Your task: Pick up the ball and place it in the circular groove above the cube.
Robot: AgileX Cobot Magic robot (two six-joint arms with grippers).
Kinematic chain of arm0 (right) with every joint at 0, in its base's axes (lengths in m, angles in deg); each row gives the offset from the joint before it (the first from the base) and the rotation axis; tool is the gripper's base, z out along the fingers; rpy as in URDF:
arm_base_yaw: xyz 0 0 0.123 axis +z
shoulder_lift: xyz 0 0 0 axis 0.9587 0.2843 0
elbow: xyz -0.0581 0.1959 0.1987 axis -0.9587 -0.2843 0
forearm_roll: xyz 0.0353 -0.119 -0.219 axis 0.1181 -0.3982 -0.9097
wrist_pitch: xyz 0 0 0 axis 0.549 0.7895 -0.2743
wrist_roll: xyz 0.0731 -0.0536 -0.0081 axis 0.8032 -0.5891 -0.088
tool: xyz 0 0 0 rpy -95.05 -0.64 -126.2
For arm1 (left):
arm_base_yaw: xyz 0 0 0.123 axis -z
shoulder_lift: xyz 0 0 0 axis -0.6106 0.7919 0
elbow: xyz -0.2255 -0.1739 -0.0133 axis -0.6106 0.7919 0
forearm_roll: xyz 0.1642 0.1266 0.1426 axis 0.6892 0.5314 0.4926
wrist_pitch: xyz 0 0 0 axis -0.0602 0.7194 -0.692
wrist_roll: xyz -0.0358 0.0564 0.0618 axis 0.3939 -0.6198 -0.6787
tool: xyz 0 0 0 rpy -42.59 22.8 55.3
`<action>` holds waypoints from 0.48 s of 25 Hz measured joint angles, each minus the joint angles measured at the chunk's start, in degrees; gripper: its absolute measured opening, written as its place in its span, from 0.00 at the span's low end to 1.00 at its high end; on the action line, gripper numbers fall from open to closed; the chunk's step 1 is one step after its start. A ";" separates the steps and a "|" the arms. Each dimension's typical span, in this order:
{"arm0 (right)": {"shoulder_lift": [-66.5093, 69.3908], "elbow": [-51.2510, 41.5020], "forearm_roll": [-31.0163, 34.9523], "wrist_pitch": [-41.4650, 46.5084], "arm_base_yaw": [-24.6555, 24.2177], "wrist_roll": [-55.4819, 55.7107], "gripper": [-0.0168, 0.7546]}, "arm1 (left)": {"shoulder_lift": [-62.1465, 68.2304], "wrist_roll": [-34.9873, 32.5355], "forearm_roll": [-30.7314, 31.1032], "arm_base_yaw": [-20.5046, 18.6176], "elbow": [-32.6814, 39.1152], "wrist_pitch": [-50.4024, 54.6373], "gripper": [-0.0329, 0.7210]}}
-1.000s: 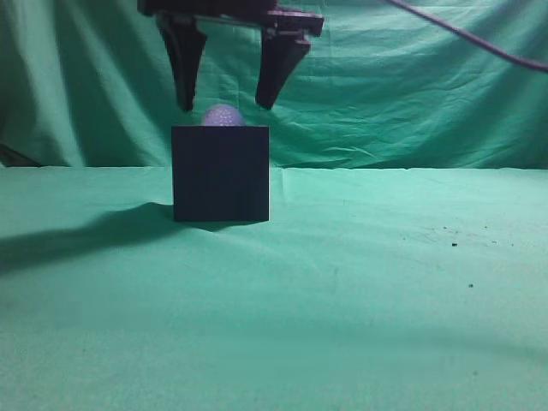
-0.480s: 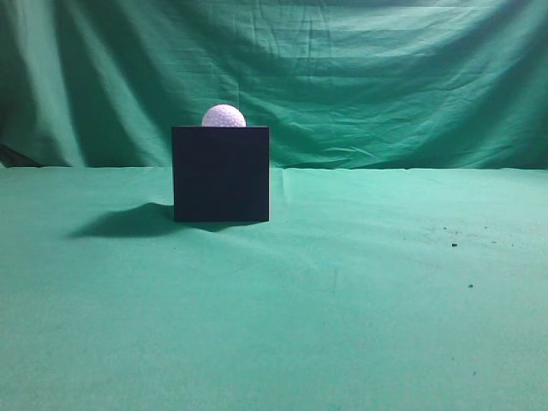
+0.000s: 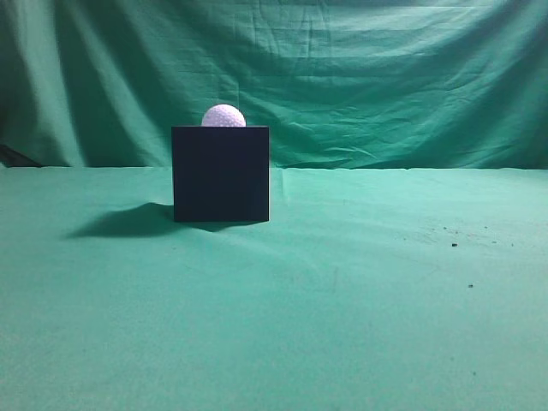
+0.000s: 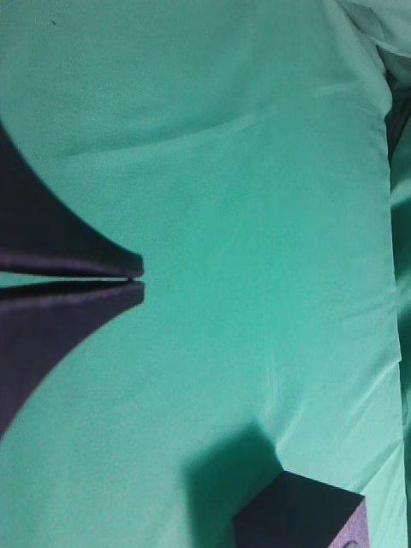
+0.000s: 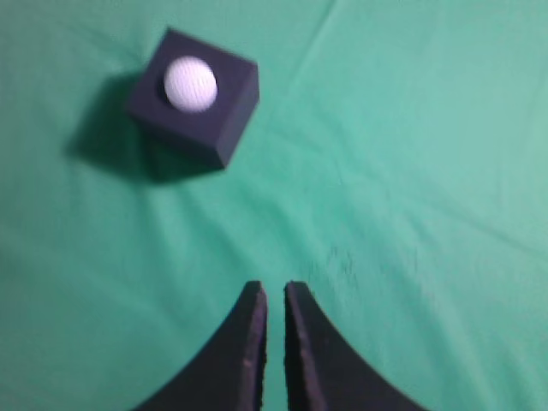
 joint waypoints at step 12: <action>-27.96 -29.26 4.76 -13.66 0.00 1.46 0.08 | 0.00 0.00 0.00 0.00 0.00 0.00 0.04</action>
